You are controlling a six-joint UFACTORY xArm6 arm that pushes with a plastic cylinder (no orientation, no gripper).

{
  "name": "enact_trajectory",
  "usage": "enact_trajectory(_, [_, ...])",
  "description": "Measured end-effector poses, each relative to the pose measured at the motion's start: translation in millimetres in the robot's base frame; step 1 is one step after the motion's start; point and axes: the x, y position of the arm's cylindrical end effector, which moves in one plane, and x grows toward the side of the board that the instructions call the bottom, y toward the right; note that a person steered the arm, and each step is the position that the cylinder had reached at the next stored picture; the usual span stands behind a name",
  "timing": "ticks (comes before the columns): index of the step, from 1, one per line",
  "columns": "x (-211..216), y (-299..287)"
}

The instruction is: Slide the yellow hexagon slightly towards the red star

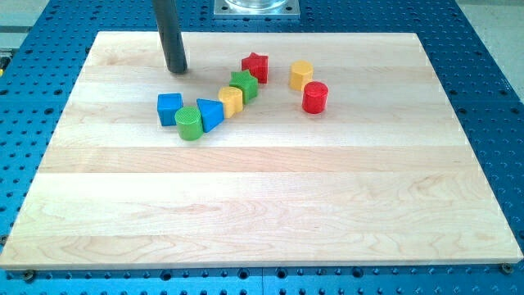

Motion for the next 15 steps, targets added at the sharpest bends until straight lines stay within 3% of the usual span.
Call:
enact_trajectory(2, [0,3])
enact_trajectory(3, [-7,38])
enact_trajectory(4, [-88,64])
enact_trajectory(5, [-86,123])
enact_trajectory(6, [-56,233])
enact_trajectory(7, [20,283])
enact_trajectory(8, [50,262])
enact_trajectory(13, [45,227])
enact_trajectory(14, [55,262])
enact_trajectory(15, [96,286])
